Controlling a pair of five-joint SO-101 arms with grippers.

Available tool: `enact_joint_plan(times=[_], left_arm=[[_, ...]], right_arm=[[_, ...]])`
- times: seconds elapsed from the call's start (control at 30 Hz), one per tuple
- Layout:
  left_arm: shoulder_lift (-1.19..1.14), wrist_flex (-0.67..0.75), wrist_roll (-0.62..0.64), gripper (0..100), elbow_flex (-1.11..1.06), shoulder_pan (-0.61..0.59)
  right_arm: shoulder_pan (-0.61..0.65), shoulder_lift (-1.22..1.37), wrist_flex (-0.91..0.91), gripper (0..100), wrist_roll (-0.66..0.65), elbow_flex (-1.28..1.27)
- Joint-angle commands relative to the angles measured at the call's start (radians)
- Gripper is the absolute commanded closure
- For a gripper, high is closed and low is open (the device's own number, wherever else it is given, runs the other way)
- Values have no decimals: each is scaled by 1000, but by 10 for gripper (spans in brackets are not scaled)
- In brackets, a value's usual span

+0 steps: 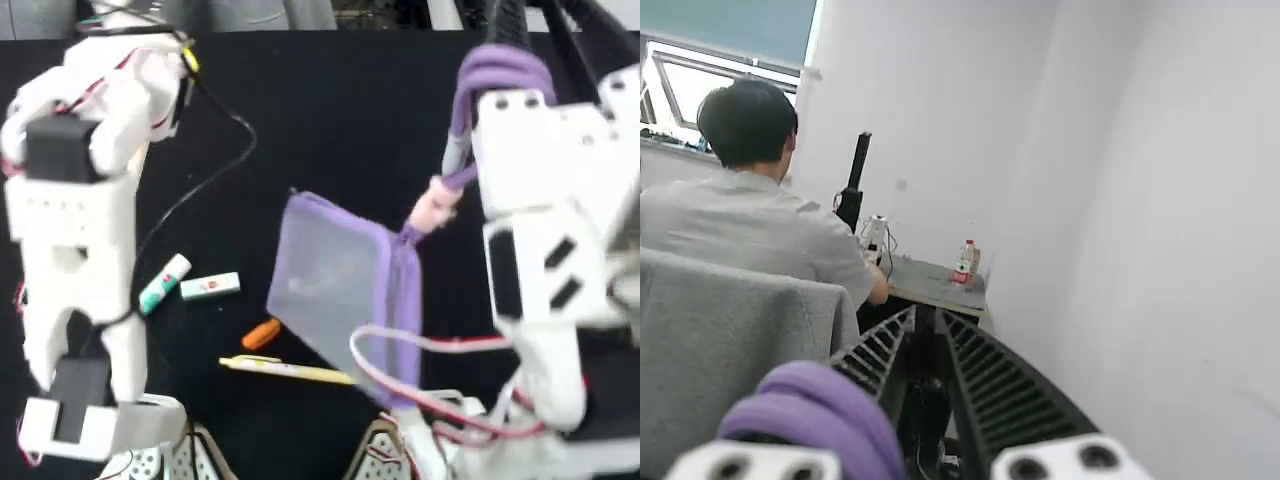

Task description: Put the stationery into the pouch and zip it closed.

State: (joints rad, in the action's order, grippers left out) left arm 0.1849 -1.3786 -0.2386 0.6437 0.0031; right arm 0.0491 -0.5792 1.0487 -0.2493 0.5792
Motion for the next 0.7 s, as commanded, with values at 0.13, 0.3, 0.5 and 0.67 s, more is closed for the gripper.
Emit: enact_joint_plan(times=[0.13, 0.3, 0.5, 0.67], left_arm=[[189, -2, 173, 971, 68, 4], [278, -25, 258, 971, 44, 4], [396, -3, 310, 971, -88, 4], [557, 78, 307, 971, -259, -5]], right_arm=[[23, 495, 258, 987, -49, 578], [25, 731, 327, 987, -49, 774], [-6, 854, 351, 987, -49, 783], [-49, 874, 439, 987, -48, 788]])
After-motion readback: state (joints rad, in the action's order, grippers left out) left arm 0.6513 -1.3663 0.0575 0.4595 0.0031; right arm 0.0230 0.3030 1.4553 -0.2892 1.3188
